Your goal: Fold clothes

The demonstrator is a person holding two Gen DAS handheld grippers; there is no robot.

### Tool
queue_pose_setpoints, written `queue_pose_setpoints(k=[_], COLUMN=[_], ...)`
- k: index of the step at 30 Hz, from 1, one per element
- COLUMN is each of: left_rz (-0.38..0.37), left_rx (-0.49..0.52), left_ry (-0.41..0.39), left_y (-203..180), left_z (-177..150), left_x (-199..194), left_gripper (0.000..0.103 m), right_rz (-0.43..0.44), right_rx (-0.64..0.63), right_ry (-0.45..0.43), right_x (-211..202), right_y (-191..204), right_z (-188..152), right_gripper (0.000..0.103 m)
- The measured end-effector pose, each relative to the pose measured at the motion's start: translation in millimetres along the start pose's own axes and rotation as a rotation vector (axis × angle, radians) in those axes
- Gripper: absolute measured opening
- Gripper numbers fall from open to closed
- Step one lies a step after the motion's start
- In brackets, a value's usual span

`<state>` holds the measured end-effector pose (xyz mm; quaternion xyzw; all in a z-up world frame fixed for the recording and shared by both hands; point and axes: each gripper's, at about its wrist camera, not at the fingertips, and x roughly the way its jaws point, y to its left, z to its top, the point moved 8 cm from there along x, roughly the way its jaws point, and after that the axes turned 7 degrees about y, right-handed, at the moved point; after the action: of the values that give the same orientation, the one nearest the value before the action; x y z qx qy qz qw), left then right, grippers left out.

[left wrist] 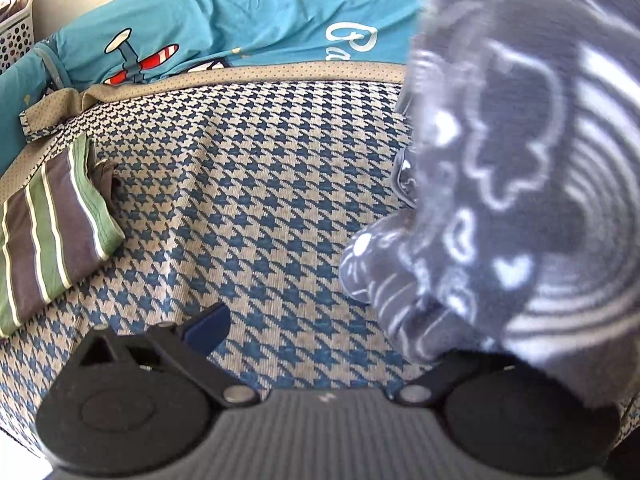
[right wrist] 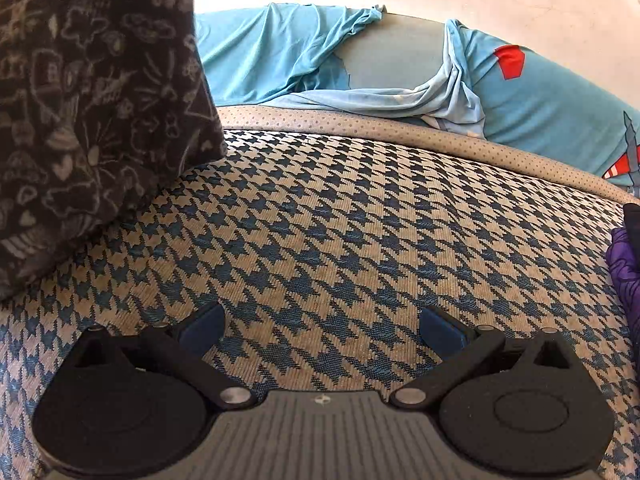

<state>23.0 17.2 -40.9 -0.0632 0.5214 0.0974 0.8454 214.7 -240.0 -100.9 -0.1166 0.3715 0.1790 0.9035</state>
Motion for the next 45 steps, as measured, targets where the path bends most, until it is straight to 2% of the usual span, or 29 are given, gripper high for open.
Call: queue_pose_setpoints(k=[7,17,32,45], left_rz=[-0.051,-0.09,-0.1,-0.07], left_rx=[-0.028,-0.05,-0.077,-0.085], left_ry=[-0.059,-0.085,-0.057,-0.032], left_y=[-1,-1,18,19], left_z=[13,16,21,20], left_x=[-14,-26,-17,-8], left_gripper=[0.103,0.103,0.103,0.103], right_rz=[0.0,0.0,0.0,-0.001], right_rx=[0.0,0.0,0.0,-0.001], right_ry=[0.0,0.0,0.0,0.0], right_x=[0,-1,0,2], right_y=[0,0,0,0], right_z=[0,0,-1,-1], right_gripper=[0.103,0.103,0.103,0.103])
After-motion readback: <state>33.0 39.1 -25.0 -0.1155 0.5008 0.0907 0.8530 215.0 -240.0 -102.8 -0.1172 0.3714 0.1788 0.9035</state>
